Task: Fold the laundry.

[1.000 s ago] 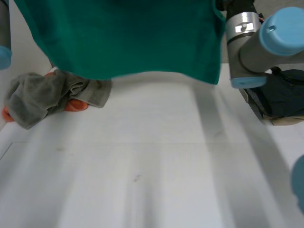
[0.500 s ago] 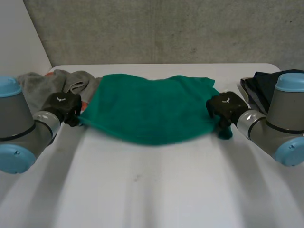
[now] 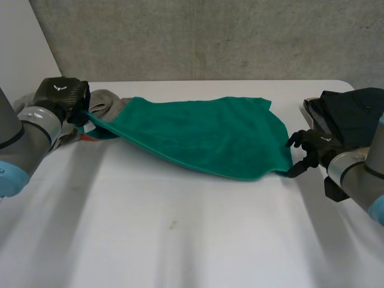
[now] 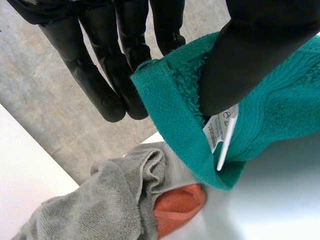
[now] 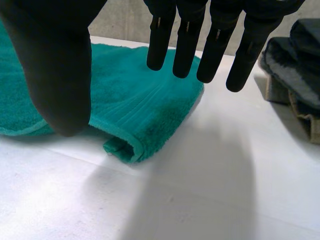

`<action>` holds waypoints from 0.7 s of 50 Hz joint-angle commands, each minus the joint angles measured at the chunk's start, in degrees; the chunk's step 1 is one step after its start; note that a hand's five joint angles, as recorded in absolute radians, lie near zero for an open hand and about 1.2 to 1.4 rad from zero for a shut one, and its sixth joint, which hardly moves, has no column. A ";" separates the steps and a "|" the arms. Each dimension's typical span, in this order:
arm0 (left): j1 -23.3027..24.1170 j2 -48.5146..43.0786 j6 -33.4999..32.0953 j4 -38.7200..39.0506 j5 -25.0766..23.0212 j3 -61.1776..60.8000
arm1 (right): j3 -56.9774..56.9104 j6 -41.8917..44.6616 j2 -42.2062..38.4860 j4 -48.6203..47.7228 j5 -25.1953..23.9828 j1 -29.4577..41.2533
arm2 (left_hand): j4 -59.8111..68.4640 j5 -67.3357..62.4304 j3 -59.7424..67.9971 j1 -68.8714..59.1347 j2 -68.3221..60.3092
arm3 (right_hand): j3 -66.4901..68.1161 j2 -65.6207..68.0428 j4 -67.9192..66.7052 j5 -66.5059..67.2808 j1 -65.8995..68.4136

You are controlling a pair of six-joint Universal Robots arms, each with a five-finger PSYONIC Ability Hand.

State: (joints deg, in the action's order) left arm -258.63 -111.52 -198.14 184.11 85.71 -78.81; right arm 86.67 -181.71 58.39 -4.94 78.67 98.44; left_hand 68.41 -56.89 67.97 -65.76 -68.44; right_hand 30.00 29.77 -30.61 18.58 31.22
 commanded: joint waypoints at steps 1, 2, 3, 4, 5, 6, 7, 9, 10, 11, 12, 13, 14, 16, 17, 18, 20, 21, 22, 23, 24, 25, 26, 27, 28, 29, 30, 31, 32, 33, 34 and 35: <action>-0.03 0.77 1.88 -3.94 0.07 3.66 | -2.73 -0.83 -5.12 -4.11 1.92 2.72 | 11.59 -13.11 12.03 -14.24 -11.56 | 3.22 3.45 -2.60 4.64 1.99; -0.03 1.12 2.14 -4.46 -0.02 4.36 | -3.86 -0.75 -6.35 -4.20 2.71 3.42 | 11.59 -13.11 12.03 -14.24 -11.56 | 3.22 3.45 -2.60 4.64 1.99; -0.03 1.21 2.32 -4.81 -0.02 4.63 | -4.57 -0.57 -7.05 -4.11 3.24 3.69 | 11.59 -13.11 12.03 -14.24 -11.56 | 3.22 3.45 -2.60 4.64 1.99; -0.12 1.56 2.58 -5.34 -0.02 5.33 | -5.62 -0.31 -8.19 -3.94 4.29 4.39 | 11.59 -13.11 12.03 -14.24 -11.56 | 3.22 3.45 -2.60 4.64 1.99; -0.12 1.65 2.67 -5.61 -0.02 5.59 | -6.07 -0.05 -8.73 -3.94 4.82 4.66 | 11.59 -13.11 12.03 -14.24 -11.56 | 3.72 3.95 -3.10 5.14 2.49; -0.21 1.83 2.76 -6.04 0.07 6.03 | -6.85 0.30 -9.52 -4.02 6.05 5.09 | 11.59 -13.11 12.03 -14.24 -11.56 | 5.89 6.11 -5.27 7.31 4.66; -0.21 1.83 2.84 -6.31 0.07 6.30 | -7.12 0.48 -9.78 -4.37 6.67 5.27 | 11.59 -13.11 12.03 -14.24 -11.56 | 9.74 9.97 -9.12 11.16 8.52; -0.12 1.83 3.11 -6.83 0.07 6.74 | -7.91 1.27 -10.40 -5.16 8.16 5.36 | 11.59 -13.11 12.03 -14.24 -11.56 | 25.31 25.54 -24.70 26.74 24.09; -0.12 1.83 3.11 -7.01 0.07 6.83 | -8.09 1.80 -10.58 -5.77 8.60 5.27 | 11.59 -13.11 12.03 -14.24 -11.56 | 29.25 29.48 -28.64 30.67 28.03; -0.03 1.83 3.28 -7.28 0.07 6.74 | -8.70 2.85 -11.19 -6.91 8.95 5.19 | 11.59 -13.11 12.03 -14.24 -11.56 | 35.12 35.35 -34.50 36.54 33.90; -0.03 1.83 3.28 -7.45 0.07 6.57 | -9.05 3.47 -11.37 -7.27 9.31 5.10 | 11.59 -13.11 12.03 -14.24 -11.56 | 40.01 40.23 -39.39 41.43 38.78; -0.03 1.92 3.28 -7.54 0.07 6.48 | -9.32 4.17 -11.46 -7.54 9.40 4.92 | 11.59 -13.11 12.03 -14.24 -11.56 | 47.71 47.94 -47.10 49.14 46.49; -0.03 1.83 3.28 -7.63 0.07 6.21 | -9.58 5.57 -11.37 -7.54 9.57 4.57 | 11.59 -13.11 12.03 -14.24 -11.56 | 49.98 50.21 -49.37 51.40 48.76; -0.21 1.83 3.28 -7.80 0.07 5.69 | -9.59 6.63 -10.93 -7.19 9.31 4.22 | 11.59 -13.11 12.03 -14.24 -11.56 | 50.00 50.23 -49.39 51.42 48.78; -0.29 2.00 3.02 -8.07 0.07 4.90 | -9.24 7.94 -9.62 -6.23 9.05 3.87 | 11.59 -13.11 12.03 -14.24 -11.56 | 50.00 50.23 -49.39 51.42 48.78; -0.38 2.18 3.02 -8.33 0.07 4.37 | -8.80 8.56 -8.74 -5.79 8.87 3.69 | 11.59 -13.11 12.03 -14.24 -11.56 | 50.00 50.23 -49.39 51.42 48.78; -0.64 3.40 2.24 -9.64 0.24 2.53 | -7.22 11.54 -4.54 -4.30 7.56 3.08 | 11.59 -13.11 12.03 -14.24 -11.56 | 50.00 50.23 -49.39 51.42 48.78; -0.73 4.02 1.71 -10.17 0.25 1.82 | -6.69 13.30 -2.77 -3.68 6.86 2.82 | 11.59 -13.11 12.03 -14.24 -11.56 | 50.00 50.23 -49.39 51.42 48.78; -0.73 4.81 0.66 -10.88 0.16 1.21 | -6.16 15.32 -0.84 -2.89 5.98 2.46 | 11.59 -13.11 12.03 -14.24 -11.56 | 50.00 50.23 -49.39 51.42 48.78; -0.73 5.69 -0.40 -11.75 0.16 0.42 | -5.55 17.77 0.92 -1.84 5.10 2.11 | 11.59 -13.11 12.03 -14.24 -11.56 | 50.00 50.23 -49.39 51.42 48.78; -0.82 7.70 -3.45 -14.46 0.16 -1.42 | -4.24 23.45 4.76 0.61 3.18 1.15 | 11.59 -13.11 12.03 -14.24 -11.56 | 50.00 50.23 -49.39 51.42 48.78; -1.00 8.67 -5.14 -16.23 0.16 -2.39 | -3.62 26.90 6.63 2.03 2.11 0.62 | 11.59 -13.11 12.03 -14.24 -11.56 | 50.00 50.23 -49.39 51.42 48.78; -1.17 9.64 -7.07 -18.33 0.16 -3.53 | -3.00 30.51 8.04 3.61 1.32 0.09 | 11.59 -13.11 12.03 -14.24 -11.56 | 50.00 50.23 -49.39 51.42 48.78; -1.35 10.61 -9.17 -20.44 -0.02 -4.68 | -2.47 34.20 9.53 5.71 0.62 -0.52 | 11.59 -13.11 12.03 -14.24 -11.56 | 50.00 50.23 -49.39 51.42 48.78; -1.70 12.36 -13.81 -25.33 -0.11 -7.04 | -0.73 41.80 11.81 10.95 -0.17 -1.83 | 11.59 -13.11 12.03 -14.24 -11.56 | 50.00 50.23 -49.39 51.42 48.78; -1.87 13.07 -15.85 -27.21 -0.11 -8.19 | 0.16 45.80 12.79 14.23 -0.18 -2.63 | 11.59 -13.11 12.03 -14.24 -11.56 | 50.00 50.23 -49.39 51.42 48.78; -2.40 14.30 -19.96 -31.15 -0.37 -10.64 | 1.74 53.58 14.28 20.87 -0.27 -3.77 | 11.59 -13.11 12.03 -14.24 -11.56 | 50.00 50.23 -49.39 51.42 48.78; -2.58 14.83 -21.83 -32.92 -0.54 -11.79 | 2.71 57.49 14.73 24.16 -0.10 -4.30 | 11.59 -13.11 12.03 -14.24 -11.56 | 50.00 50.23 -49.39 51.42 48.78; -2.84 15.27 -23.68 -34.51 -0.81 -12.94 | 3.68 61.35 15.17 26.97 -0.01 -4.83 | 11.59 -13.11 12.03 -14.24 -11.56 | 50.00 50.23 -49.39 51.42 48.78; -3.10 15.62 -25.35 -35.83 -1.33 -13.91 | 4.47 64.87 15.35 29.70 -0.01 -5.44 | 11.59 -13.11 12.03 -14.24 -11.56 | 50.00 50.23 -49.39 51.42 48.78; -3.54 16.06 -28.24 -37.67 -2.29 -15.66 | 5.61 71.17 15.44 33.21 0.34 -6.23 | 11.59 -13.11 12.03 -14.24 -11.56 | 50.00 50.23 -49.39 51.42 48.78; -3.63 16.07 -29.31 -38.12 -2.83 -16.37 | 6.05 73.50 15.44 33.50 0.52 -6.41 | 11.59 -13.11 12.03 -14.24 -11.56 | 50.00 50.23 -49.39 51.42 48.78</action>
State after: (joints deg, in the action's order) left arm -260.72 -98.42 -214.75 156.32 85.40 -87.75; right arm 87.20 -134.52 71.05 10.91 78.80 95.75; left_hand 68.42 -56.89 67.97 -65.76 -68.44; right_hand 68.00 67.59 -68.30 57.95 64.90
